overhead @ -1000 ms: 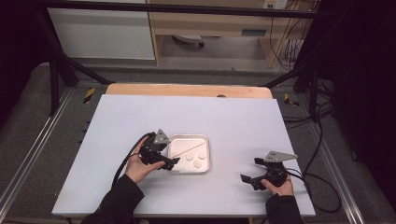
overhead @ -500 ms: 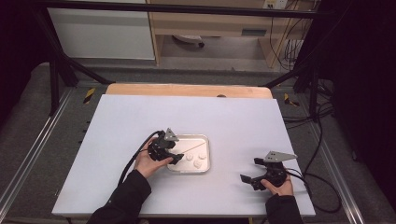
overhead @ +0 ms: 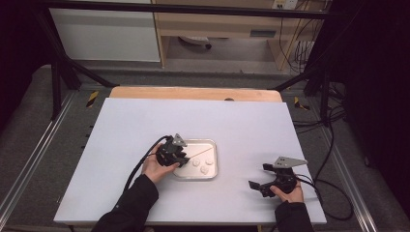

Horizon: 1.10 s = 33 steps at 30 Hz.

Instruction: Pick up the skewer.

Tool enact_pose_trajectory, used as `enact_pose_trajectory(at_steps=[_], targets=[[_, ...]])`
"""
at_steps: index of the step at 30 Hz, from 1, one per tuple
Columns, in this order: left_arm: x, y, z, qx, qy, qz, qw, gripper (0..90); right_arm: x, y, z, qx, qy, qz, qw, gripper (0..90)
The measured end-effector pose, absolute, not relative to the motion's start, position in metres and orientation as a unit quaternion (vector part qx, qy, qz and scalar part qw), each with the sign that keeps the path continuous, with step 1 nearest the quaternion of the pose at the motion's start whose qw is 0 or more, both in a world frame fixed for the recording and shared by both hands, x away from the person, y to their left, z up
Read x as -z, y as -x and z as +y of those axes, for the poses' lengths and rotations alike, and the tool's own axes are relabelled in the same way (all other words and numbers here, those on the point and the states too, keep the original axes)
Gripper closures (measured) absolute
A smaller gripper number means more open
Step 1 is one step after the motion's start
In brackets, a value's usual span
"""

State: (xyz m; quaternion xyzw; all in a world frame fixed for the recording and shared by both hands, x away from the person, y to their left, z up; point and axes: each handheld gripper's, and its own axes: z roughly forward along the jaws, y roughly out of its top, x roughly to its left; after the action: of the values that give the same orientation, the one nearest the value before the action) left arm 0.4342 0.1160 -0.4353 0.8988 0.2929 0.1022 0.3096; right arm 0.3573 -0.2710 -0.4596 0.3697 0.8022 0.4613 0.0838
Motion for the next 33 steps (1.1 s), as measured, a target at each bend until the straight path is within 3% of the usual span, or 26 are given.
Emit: enact_pose_trajectory(at_steps=[16, 33], targets=[[0.4358, -0.4284, 0.1109, -0.105, -0.903, 0.279, 0.309, 87.2, 0.4595, -0.3572, -0.271, -0.462, -0.371, 0.801, 0.083, 0.6], [0.4347, -0.4259, 0.1159, -0.107, -0.889, 0.294, 0.335, 88.6, 0.4593, -0.3572, -0.2711, -0.464, -0.37, 0.801, 0.083, 0.6]])
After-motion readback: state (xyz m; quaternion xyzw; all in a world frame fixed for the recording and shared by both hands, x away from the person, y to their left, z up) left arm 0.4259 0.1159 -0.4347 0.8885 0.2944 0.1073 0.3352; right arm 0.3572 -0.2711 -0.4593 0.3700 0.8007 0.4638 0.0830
